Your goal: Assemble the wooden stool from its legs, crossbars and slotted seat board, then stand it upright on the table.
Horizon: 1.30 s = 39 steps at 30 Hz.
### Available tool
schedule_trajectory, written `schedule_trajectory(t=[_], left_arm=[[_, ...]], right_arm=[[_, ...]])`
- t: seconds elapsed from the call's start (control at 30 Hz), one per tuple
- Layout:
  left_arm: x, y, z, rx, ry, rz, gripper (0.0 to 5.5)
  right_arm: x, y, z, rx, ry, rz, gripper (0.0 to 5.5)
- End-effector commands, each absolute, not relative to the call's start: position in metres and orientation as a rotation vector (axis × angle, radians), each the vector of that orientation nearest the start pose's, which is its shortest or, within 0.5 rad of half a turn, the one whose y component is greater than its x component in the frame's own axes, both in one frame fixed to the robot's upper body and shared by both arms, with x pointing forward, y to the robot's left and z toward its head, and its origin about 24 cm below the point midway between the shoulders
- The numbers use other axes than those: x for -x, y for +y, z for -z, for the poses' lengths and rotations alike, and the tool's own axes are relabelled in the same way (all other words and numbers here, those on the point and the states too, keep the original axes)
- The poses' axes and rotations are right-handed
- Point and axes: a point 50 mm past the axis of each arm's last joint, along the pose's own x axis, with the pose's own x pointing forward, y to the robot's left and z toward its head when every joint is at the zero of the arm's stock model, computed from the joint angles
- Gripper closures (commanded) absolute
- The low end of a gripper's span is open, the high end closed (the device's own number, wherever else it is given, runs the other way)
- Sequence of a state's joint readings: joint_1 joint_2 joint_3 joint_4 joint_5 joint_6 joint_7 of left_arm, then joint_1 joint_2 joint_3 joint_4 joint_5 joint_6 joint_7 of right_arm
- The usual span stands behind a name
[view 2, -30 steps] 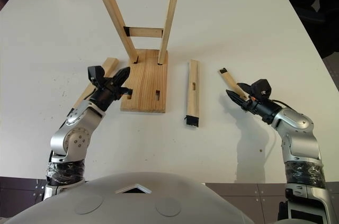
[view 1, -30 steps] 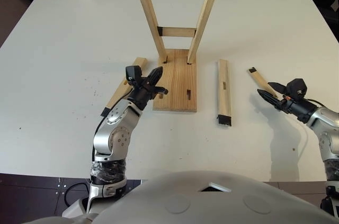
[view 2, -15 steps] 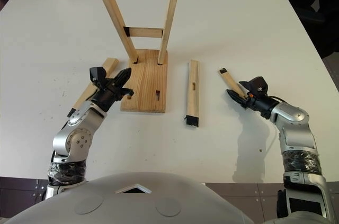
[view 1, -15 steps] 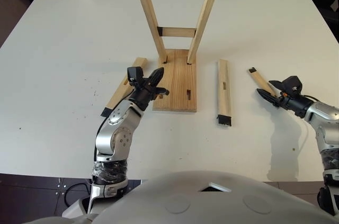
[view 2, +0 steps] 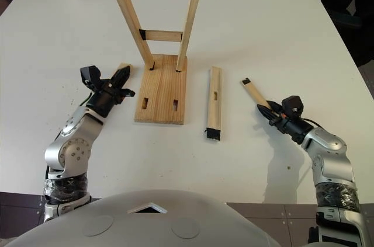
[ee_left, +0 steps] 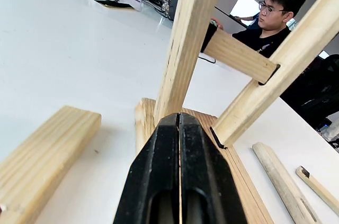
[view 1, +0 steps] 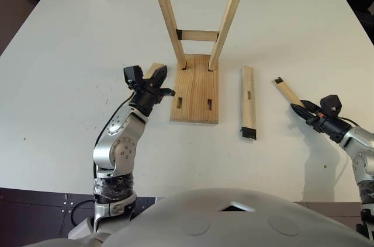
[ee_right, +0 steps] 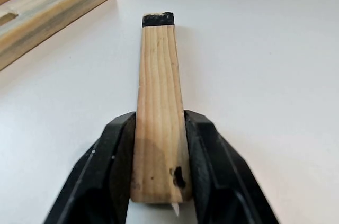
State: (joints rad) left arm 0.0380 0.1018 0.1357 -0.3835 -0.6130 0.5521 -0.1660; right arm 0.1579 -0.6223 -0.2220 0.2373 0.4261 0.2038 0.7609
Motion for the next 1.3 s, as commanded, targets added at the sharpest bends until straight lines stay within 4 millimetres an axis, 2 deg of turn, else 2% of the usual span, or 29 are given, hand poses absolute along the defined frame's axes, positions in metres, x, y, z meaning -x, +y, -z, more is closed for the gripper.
schedule_trajectory(t=[0.03,0.07,0.1,0.13,0.17,0.23,0.3,0.37,0.43,0.57,0.77,0.93,1.2,1.3], left_arm=[[-0.253,0.162,-0.14,0.595,-0.101,0.382,5.5],[-0.257,0.16,-0.161,0.645,-0.186,0.445,5.5],[-0.259,0.158,-0.178,0.676,-0.246,0.504,5.5],[-0.26,0.155,-0.196,0.697,-0.303,0.572,5.5],[-0.261,0.151,-0.211,0.72,-0.35,0.64,5.31],[-0.259,0.146,-0.232,0.761,-0.414,0.75,5.03],[-0.255,0.143,-0.251,0.819,-0.485,0.848,4.73],[-0.25,0.135,-0.269,0.907,-0.554,0.971,4.42],[-0.247,0.129,-0.279,0.956,-0.578,1.052,4.05],[-0.248,0.122,-0.279,0.986,-0.483,1.178,3.46],[-0.238,0.13,-0.278,0.864,-0.31,1.329,2.68],[-0.236,0.131,-0.282,0.773,-0.235,1.401,2.68],[-0.236,0.127,-0.283,0.703,-0.156,1.483,2.68],[-0.236,0.126,-0.281,0.682,-0.131,1.487,2.68]], right_arm=[[-0.255,-0.265,-0.062,-0.453,0.201,-0.387,4.2],[-0.28,-0.243,-0.098,-0.547,0.05,-0.467,4.2],[-0.294,-0.223,-0.131,-0.617,-0.07,-0.55,4.2],[-0.304,-0.204,-0.168,-0.677,-0.199,-0.659,4.2],[-0.304,-0.189,-0.2,-0.707,-0.305,-0.771,4.2],[-0.296,-0.169,-0.238,-0.716,-0.424,-0.945,4.2],[-0.287,-0.154,-0.252,-0.706,-0.443,-1.086,4.2],[-0.278,-0.146,-0.248,-0.676,-0.384,-1.168,4.2],[-0.27,-0.141,-0.241,-0.658,-0.321,-1.216,4.2],[-0.247,-0.144,-0.235,-0.632,-0.237,-1.269,4.2],[-0.233,-0.148,-0.239,-0.585,-0.139,-1.362,4.2],[-0.227,-0.151,-0.231,-0.533,-0.081,-1.368,4.2],[-0.212,-0.144,-0.212,-0.493,-0.015,-1.401,4.2],[-0.21,-0.144,-0.211,-0.493,-0.021,-1.403,4.2]])
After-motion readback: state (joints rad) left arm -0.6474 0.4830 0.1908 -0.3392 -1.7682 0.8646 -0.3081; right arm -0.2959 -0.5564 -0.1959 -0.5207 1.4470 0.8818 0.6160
